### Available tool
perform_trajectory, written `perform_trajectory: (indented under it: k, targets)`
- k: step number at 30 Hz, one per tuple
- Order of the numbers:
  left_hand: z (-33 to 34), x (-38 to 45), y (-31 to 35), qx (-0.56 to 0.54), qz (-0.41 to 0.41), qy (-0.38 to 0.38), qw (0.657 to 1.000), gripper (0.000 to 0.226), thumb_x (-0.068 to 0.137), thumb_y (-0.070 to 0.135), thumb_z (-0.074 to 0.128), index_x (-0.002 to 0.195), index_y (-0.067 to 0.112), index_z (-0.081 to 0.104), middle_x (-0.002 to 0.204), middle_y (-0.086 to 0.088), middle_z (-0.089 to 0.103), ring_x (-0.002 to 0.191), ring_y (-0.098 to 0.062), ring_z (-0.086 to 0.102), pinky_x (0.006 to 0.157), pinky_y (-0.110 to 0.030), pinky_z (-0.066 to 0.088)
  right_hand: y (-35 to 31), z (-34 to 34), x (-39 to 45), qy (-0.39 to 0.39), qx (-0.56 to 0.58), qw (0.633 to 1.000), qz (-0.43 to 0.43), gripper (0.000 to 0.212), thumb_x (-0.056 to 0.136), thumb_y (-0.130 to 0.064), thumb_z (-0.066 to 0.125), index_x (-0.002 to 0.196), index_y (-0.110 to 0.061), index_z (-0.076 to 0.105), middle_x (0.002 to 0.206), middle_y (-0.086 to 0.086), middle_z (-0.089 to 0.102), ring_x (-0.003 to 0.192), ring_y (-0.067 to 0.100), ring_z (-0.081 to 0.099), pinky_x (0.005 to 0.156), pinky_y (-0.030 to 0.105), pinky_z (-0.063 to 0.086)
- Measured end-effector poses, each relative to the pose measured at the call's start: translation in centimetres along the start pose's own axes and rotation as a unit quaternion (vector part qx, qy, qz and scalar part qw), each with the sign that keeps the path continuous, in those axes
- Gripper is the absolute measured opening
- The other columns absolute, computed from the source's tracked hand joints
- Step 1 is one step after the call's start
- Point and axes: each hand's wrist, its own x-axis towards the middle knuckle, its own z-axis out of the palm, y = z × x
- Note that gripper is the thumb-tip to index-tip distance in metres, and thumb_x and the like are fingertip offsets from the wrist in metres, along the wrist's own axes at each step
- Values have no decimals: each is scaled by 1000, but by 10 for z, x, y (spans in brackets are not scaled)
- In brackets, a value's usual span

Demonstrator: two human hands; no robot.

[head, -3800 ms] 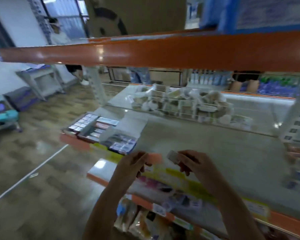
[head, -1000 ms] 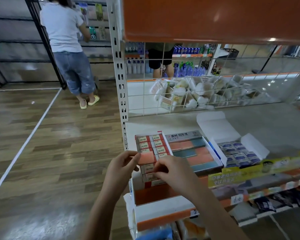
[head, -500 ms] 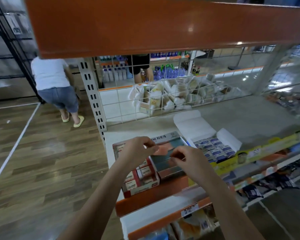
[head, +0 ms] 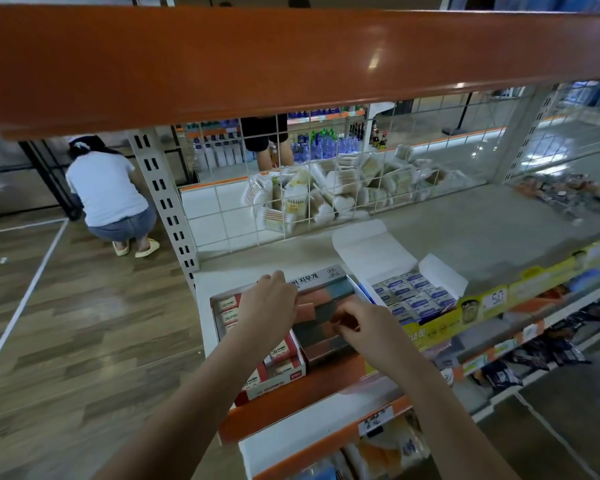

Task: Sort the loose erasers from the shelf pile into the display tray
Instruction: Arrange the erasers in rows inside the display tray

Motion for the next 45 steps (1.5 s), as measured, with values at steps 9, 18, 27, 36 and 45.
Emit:
perform_trajectory:
  k: [9,18,27,36,45]
  targets:
    - [3,18,1,-37,90,-83,992,24,93,34,49,115,28,58,105,2,52,98,-14,51,66,-23,36,1,0,-2,-12,1,1000,3,17,91,-22,57,106,-19,65,104,-4,66,84,3,56,77,13,45]
    - [3,16,-4,-4,134,-89,987,31,95,39,46,123,29,54,115,3,52,108,-13,46,71,-24,37,2,0,0,-15,-7,1000,0,19,92,-22,55,108,-18,64,103,-2,66,83,4,54,73,10,40]
    - [4,8,4,6,112,-50,992,30,95,36,47,121,23,52,117,1,51,109,-16,46,80,-31,47,3,0,5,-29,-33,999,6,19,92,-24,55,107,-17,65,103,0,67,89,10,60,81,22,49]
    - [2,9,6,30,125,-57,990,32,97,35,42,124,19,48,118,-3,52,111,-18,47,81,-31,47,-1,-4,15,-67,-60,996,-5,18,92,-26,54,107,-19,63,102,-3,65,86,8,59,77,22,48]
    - [-12,34,12,20,109,-30,993,30,96,39,45,119,22,52,112,-1,58,105,-17,52,76,-28,42,-11,-55,46,-13,-143,988,-56,21,92,-22,54,111,-17,63,108,1,60,93,12,54,77,24,42]
